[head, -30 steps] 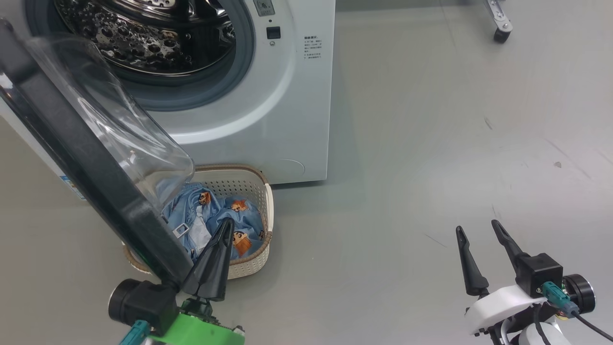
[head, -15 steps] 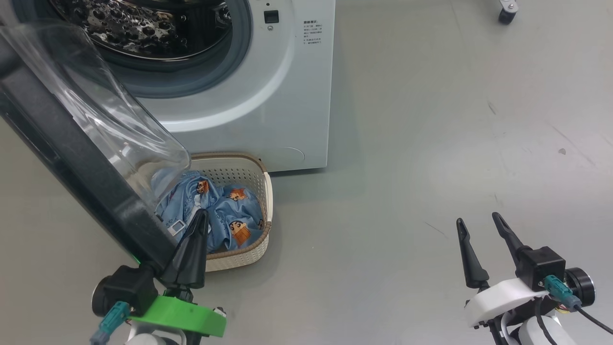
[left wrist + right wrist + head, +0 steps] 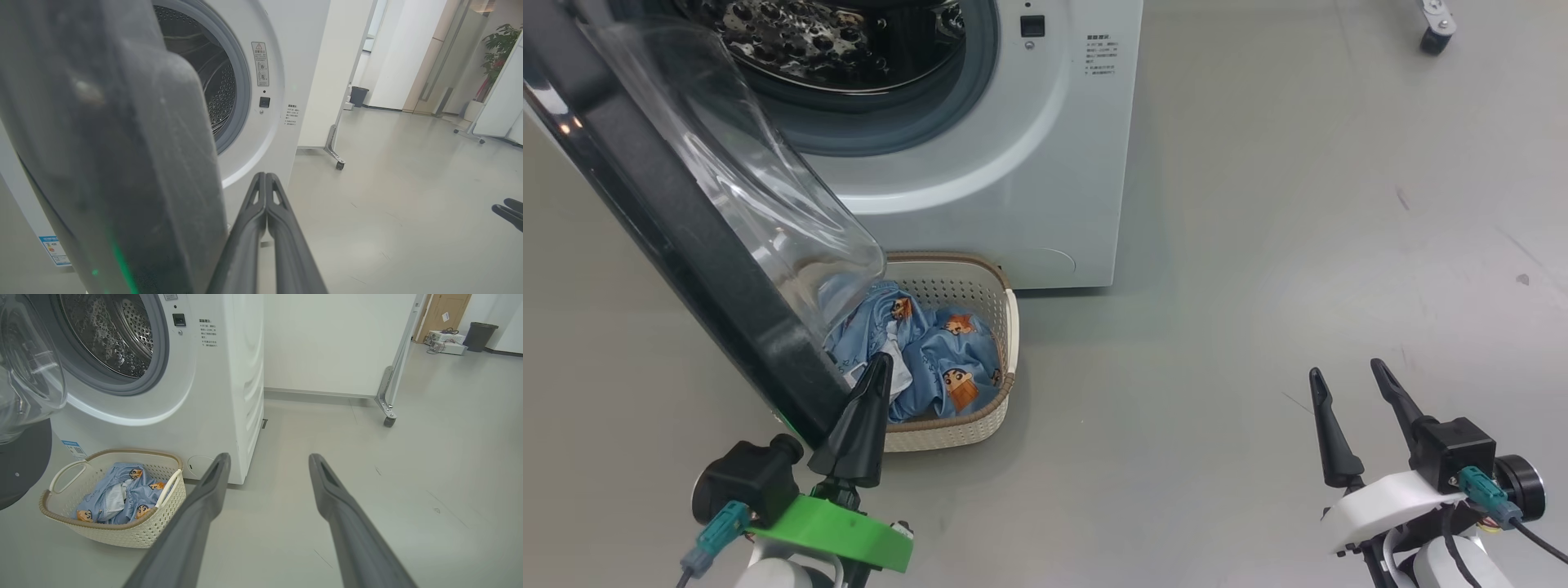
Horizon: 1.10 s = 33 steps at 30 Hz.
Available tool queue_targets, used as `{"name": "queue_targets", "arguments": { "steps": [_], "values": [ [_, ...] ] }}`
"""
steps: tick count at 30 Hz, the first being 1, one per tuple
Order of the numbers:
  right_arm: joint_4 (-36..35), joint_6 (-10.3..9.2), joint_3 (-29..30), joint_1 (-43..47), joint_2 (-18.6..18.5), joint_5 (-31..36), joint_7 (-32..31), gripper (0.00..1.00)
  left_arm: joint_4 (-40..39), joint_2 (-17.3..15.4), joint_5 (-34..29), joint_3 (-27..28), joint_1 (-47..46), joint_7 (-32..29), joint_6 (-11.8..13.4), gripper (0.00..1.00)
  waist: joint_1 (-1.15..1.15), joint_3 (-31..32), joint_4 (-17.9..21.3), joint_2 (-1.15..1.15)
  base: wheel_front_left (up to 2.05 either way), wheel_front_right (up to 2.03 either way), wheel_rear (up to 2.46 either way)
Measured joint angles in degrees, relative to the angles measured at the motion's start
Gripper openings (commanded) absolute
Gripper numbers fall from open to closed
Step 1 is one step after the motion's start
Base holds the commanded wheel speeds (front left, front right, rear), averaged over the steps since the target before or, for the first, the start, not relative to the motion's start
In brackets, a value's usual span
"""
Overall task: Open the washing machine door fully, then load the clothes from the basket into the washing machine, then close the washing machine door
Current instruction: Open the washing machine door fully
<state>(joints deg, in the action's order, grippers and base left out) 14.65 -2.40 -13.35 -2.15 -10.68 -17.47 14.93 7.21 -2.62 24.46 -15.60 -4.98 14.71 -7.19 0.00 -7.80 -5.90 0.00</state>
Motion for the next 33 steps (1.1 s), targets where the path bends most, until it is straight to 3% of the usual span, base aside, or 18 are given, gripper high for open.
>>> {"name": "queue_targets", "arguments": {
  "steps": [28, 33],
  "values": [
    [1.0, 1.81, 0.3, -0.1, 0.7, 0.9, 0.0, 1.00, -0.3, 1.0, 1.3, 3.1, -0.2, 0.0, -0.1, 0.00, 0.00, -0.8, -6.7, 0.00, 0.00, 0.00, 0.00],
    [1.3, 1.85, 0.5, -0.1, 0.8, 1.0, 0.0, 1.00, -1.1, 1.4, 1.1, 5.0, 1.2, 0.0, 1.4, 0.00, 0.00, -0.8, -8.3, 0.00, 0.00, 0.00, 0.00]
  ]
}}
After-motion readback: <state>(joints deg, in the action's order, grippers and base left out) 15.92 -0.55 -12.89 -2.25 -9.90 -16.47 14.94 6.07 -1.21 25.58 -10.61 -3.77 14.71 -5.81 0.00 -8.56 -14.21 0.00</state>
